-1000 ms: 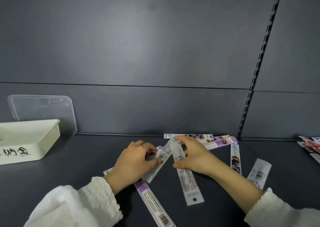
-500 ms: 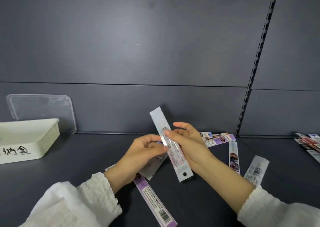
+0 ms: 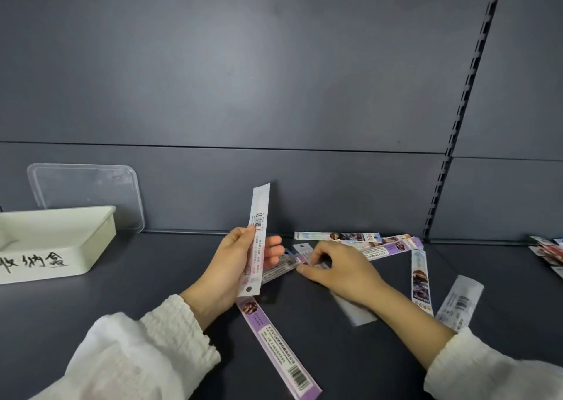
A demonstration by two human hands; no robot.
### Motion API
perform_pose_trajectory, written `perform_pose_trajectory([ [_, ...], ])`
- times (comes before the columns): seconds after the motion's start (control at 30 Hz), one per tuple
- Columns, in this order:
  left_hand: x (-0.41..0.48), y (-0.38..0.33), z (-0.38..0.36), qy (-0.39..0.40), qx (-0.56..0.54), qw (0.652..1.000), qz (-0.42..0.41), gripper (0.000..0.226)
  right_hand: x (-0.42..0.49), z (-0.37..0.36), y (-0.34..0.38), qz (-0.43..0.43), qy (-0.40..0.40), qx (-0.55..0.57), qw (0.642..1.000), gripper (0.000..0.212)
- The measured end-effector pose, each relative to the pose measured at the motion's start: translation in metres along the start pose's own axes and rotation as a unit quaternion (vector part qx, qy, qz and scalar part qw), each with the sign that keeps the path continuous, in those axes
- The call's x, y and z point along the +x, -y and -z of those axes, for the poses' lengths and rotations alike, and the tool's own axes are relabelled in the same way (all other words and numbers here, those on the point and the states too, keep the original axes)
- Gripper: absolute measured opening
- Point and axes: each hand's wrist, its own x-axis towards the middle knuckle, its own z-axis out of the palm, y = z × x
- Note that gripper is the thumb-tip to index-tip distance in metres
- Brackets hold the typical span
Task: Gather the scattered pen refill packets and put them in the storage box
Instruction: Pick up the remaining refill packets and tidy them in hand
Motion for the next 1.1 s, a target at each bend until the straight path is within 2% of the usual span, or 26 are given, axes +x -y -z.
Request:
perform_pose_trajectory([
  [0.07, 0.0, 0.004, 0.0, 0.001, 0.028, 1.0, 0.005, 0.018, -0.001, 0.002, -0.002, -0.023, 0.014, -0.023, 0.999, 0.042],
  [0.17, 0.001, 0.006, 0.0, 0.009, 0.029, 0.999, 0.021, 0.018, 0.0, 0.006, -0.003, -0.053, 0.016, -0.113, 0.992, 0.065],
  [0.2, 0.001, 0.006, 0.0, 0.014, 0.027, 0.999, 0.026, 0.02, 0.001, 0.008, -0.003, -0.062, 0.01, -0.138, 0.988, 0.066],
  [0.27, 0.003, 0.005, 0.002, 0.026, 0.038, 0.999, 0.028, 0.021, 0.0, 0.01, -0.003, -0.068, 0.002, -0.159, 0.985, 0.057],
  [0.43, 0.0, 0.008, 0.002, 0.045, 0.077, 0.996, 0.011, 0.019, 0.0, 0.013, -0.002, -0.059, -0.014, -0.119, 0.991, 0.021],
  [0.53, 0.0, 0.008, 0.0, 0.043, 0.038, 0.998, 0.015, 0.02, 0.0, 0.015, -0.002, -0.066, -0.068, -0.13, 0.987, 0.02],
  [0.6, 0.0, 0.008, 0.001, 0.046, 0.007, 0.999, 0.018, 0.024, -0.001, 0.018, -0.002, -0.051, -0.147, -0.059, 0.986, 0.019],
  [0.67, 0.0, 0.008, 0.0, 0.055, -0.011, 0.998, 0.022, 0.026, -0.004, 0.024, 0.002, -0.026, -0.21, 0.133, 0.968, 0.015],
  [0.73, -0.002, 0.008, -0.004, 0.074, -0.024, 0.996, 0.034, 0.027, -0.007, 0.03, 0.013, -0.042, -0.189, 0.398, 0.897, 0.011],
  [0.8, -0.005, 0.009, -0.009, 0.1, -0.03, 0.993, 0.045, 0.029, -0.011, 0.029, 0.023, -0.089, -0.118, 0.552, 0.821, 0.008],
  [0.83, -0.007, 0.01, -0.012, 0.118, -0.025, 0.992, 0.049, 0.029, -0.012, 0.027, 0.026, -0.105, -0.089, 0.571, 0.809, 0.007],
  [0.9, -0.01, 0.011, -0.015, 0.155, 0.003, 0.986, 0.053, 0.031, -0.013, 0.02, 0.03, -0.117, -0.059, 0.574, 0.808, 0.007],
  [1.1, -0.013, 0.006, -0.01, 0.192, 0.095, 0.976, 0.038, 0.033, -0.011, 0.014, 0.035, -0.102, -0.089, 0.555, 0.821, 0.005],
])
